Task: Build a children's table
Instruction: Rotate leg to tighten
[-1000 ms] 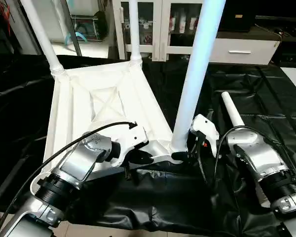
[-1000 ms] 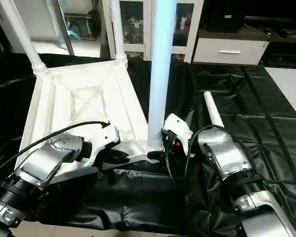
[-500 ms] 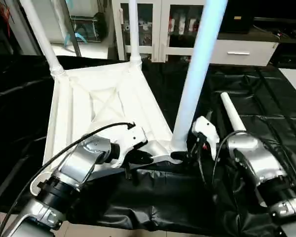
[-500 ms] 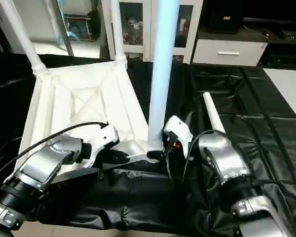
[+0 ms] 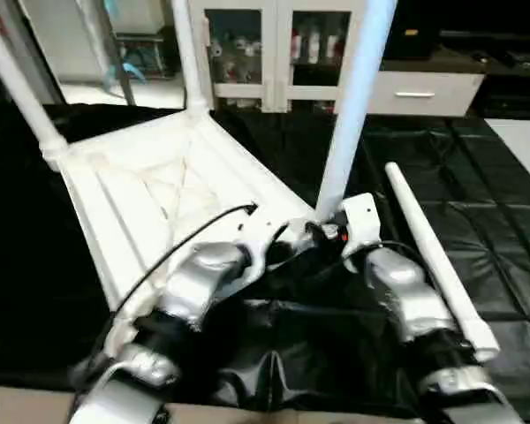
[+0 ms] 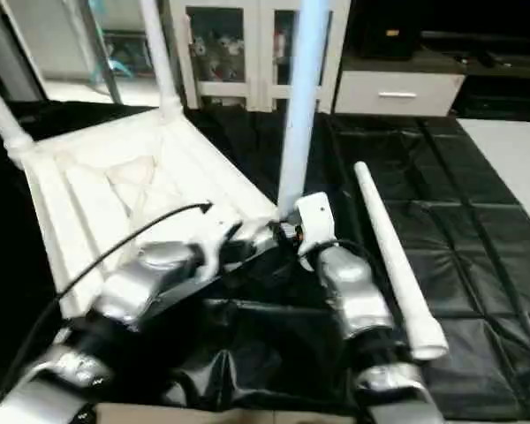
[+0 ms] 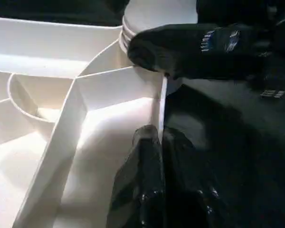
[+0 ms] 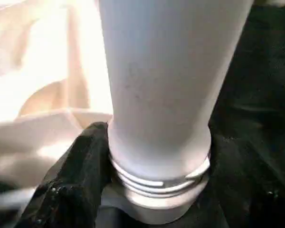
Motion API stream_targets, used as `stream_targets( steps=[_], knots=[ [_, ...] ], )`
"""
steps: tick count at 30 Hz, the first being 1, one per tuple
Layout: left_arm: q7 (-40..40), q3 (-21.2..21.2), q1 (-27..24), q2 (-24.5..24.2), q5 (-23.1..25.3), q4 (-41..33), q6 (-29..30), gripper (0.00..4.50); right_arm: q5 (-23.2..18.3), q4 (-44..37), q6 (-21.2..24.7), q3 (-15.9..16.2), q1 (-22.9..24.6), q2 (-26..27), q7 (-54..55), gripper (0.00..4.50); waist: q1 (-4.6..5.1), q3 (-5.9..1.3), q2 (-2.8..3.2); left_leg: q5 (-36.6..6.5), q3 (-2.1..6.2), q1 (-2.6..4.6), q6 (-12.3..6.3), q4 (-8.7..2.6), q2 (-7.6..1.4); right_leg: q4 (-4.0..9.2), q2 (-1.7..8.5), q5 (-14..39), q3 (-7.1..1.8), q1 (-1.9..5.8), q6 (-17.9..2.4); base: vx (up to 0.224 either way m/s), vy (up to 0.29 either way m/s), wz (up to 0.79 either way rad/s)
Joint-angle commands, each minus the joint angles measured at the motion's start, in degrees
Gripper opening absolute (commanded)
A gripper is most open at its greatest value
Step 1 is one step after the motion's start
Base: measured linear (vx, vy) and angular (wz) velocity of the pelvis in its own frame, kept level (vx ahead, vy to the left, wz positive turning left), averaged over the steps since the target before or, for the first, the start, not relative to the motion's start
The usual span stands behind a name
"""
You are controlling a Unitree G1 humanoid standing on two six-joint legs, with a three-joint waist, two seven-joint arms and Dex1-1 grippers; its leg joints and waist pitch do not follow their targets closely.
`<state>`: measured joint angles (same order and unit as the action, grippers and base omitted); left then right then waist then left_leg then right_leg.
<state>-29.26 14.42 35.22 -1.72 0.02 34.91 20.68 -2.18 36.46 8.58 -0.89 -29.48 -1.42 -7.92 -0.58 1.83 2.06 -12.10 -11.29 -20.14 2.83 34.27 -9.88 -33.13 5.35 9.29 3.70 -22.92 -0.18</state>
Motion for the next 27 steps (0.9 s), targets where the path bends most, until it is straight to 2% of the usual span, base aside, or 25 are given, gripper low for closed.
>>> stream_targets(
  steps=[1, 3, 5, 7, 9, 11, 13, 14, 15, 16, 18, 19, 21, 24, 25, 27],
  knots=[
    [12.3, -5.1, 0.3, 0.8, 0.8, 6.5, -3.3, 0.00, 0.5, 1.2, 0.2, 1.0, 0.6, 3.3, 5.2, 2.72, 0.12, -2.71, -1.17, -15.8, 1.48, 0.55, -1.92, -4.70, -2.41, 5.02, 2.77, 23.3, -2.03, 1.48, -9.6, 0.000, 0.000, 0.00],
    [15.2, -5.9, 1.5, 1.9, 1.4, 9.2, -5.9, 0.00, 2.4, 2.7, -1.0, 2.6, -0.6, 5.6, 8.4, 2.72, -0.15, -2.66, -1.02, -15.5, 1.41, 0.52, -2.11, -4.76, -2.49, 5.00, 2.81, 22.8, -2.14, 1.39, -9.3, 0.000, 0.000, 0.00],
    [15.9, -6.2, 1.8, 2.3, 1.6, 9.9, -6.7, 0.00, 3.1, 3.2, -1.7, 3.3, -1.1, 6.5, 9.4, 2.72, -0.30, -2.71, -1.05, -15.1, 1.52, 0.12, -2.26, -4.89, -2.47, 4.82, 2.95, 22.7, -2.11, 1.69, -9.0, 0.000, 0.000, 0.00],
    [16.5, -6.3, 2.0, 2.6, 1.6, 10.4, -7.9, 0.00, 3.3, 2.8, -2.8, 4.0, -1.6, 7.3, 7.8, 2.72, -0.72, -2.83, -1.03, -14.4, 1.50, 0.04, -2.70, -4.88, -2.55, 4.70, 3.11, 21.7, -2.20, 1.84, -8.6, 0.000, 0.000, 0.00],
    [16.4, -6.2, 1.9, 2.5, 1.6, 10.3, -8.0, 0.00, 2.1, 1.8, -3.1, 3.6, -1.3, 7.5, 5.9, 3.42, -0.93, -2.90, -1.24, -13.4, 1.42, -0.04, -3.16, -4.84, -2.59, 4.44, 3.17, 20.0, -2.30, 1.95, -8.9, 0.000, 0.000, 0.00],
    [15.5, -6.1, 1.7, 1.9, 1.4, 10.2, -8.4, 0.00, 0.9, -1.0, -3.7, 3.3, -0.1, 7.1, 3.0, 3.42, -1.02, -2.76, -1.21, -13.3, 1.35, -0.24, -3.77, -4.85, -2.55, 4.47, 3.13, 19.4, -2.28, 2.09, -8.9, 0.000, 0.000, 0.00],
    [14.6, -6.0, 1.7, 1.3, 1.4, 10.6, -9.4, 0.00, 0.2, -3.0, -3.5, 3.3, 0.8, 6.3, 1.7, 3.76, 0.00, -2.61, -1.21, -13.9, 2.02, -1.74, -3.70, -5.39, -2.42, 4.24, 3.16, 20.9, -1.88, 3.02, -7.3, 0.000, 0.000, 0.00],
    [14.2, -5.9, 1.6, 1.0, 1.4, 10.5, -9.4, 0.00, 0.1, -3.5, -3.2, 3.3, 0.9, 5.9, 1.5, 3.76, 0.74, -2.96, -1.29, -12.5, 2.34, -2.06, -3.10, -5.30, -2.49, 4.14, 3.36, 20.6, -1.75, 3.48, -6.5, 0.000, 0.000, 0.00],
    [12.8, -5.5, 1.3, 0.4, 1.6, 10.1, -9.7, 0.00, 0.0, -4.6, -2.2, 3.6, 1.4, 4.9, 0.5, 3.88, 0.90, -2.98, -1.08, -12.5, 2.12, -1.12, -3.29, -5.02, -2.60, 4.48, 3.17, 19.2, -1.81, 2.56, -7.8, 0.000, 0.000, 0.00],
    [11.0, -5.2, 0.8, -0.1, 1.6, 9.5, -10.8, 0.00, 0.3, -5.5, -1.3, 3.9, 1.6, 3.6, -0.5, 3.94, 1.01, -2.87, -1.07, -12.9, 1.92, -0.78, -3.75, -4.85, -2.53, 4.48, 3.10, 18.5, -1.94, 2.36, -9.5, 0.000, 0.000, 0.00],
    [6.3, -4.2, -0.2, -1.0, 1.1, 8.2, -12.5, 0.00, 1.7, -6.2, -0.5, 4.6, 1.7, 0.9, -1.8, 4.06, 0.76, -2.95, -1.17, -11.3, 1.69, -0.82, -4.55, -4.71, -2.60, 4.29, 3.15, 16.4, -2.04, 2.45, -10.9, 0.000, 0.000, 0.00],
    [3.6, -3.6, -1.0, -1.5, 0.8, 7.3, -12.6, 0.00, 1.9, -6.4, 0.0, 4.5, 1.6, -0.5, -2.8, 4.06, 0.59, -2.98, -0.89, -10.6, 1.67, -0.74, -4.67, -4.67, -2.63, 4.19, 3.14, 15.6, -2.04, 2.49, -11.3, 0.000, 0.000, 0.00],
    [0.3, -2.5, -2.0, -2.5, 0.6, 6.6, -12.0, 0.00, 1.7, -6.9, 1.7, 3.3, 1.3, -2.6, -5.1, 4.06, 0.20, -3.10, -0.96, -8.5, 1.39, -0.69, -5.56, -4.38, -2.64, 3.72, 3.09, 11.9, -2.11, 2.55, -13.2, 0.000, 0.000, 0.00],
    [-5.1, -0.7, -3.4, -4.4, 0.3, 4.8, -10.5, 0.00, 0.9, -7.7, 4.1, 3.9, 0.5, -7.7, -12.3, 4.06, -0.18, -2.86, -0.70, -9.9, 1.32, -0.48, -5.68, -4.50, -2.82, 3.76, 3.03, 12.8, -2.07, 2.55, -13.8, 0.000, 0.000, 0.00],
    [-6.1, -0.4, -3.7, -4.8, 0.2, 4.4, -10.2, 0.00, 0.9, -8.0, 4.3, 4.3, 0.5, -8.8, -13.7, 4.06, -0.24, -2.83, -0.65, -10.6, 1.30, -0.39, -5.46, -4.54, -2.88, 3.85, 3.07, 13.5, -2.09, 2.49, -13.6, 0.000, 0.000, 0.00],
    [-13.1, 1.9, -5.0, -7.1, -0.5, 1.4, -8.7, 0.00, -0.6, -9.1, 5.0, 5.8, 0.2, -14.0, -22.7, 4.06, -0.42, -2.69, -0.68, -12.7, 1.37, -0.13, -4.39, -4.72, -3.13, 3.93, 3.04, 15.4, -2.14, 2.40, -13.3, 0.000, 0.000, 0.00]
  ],
)
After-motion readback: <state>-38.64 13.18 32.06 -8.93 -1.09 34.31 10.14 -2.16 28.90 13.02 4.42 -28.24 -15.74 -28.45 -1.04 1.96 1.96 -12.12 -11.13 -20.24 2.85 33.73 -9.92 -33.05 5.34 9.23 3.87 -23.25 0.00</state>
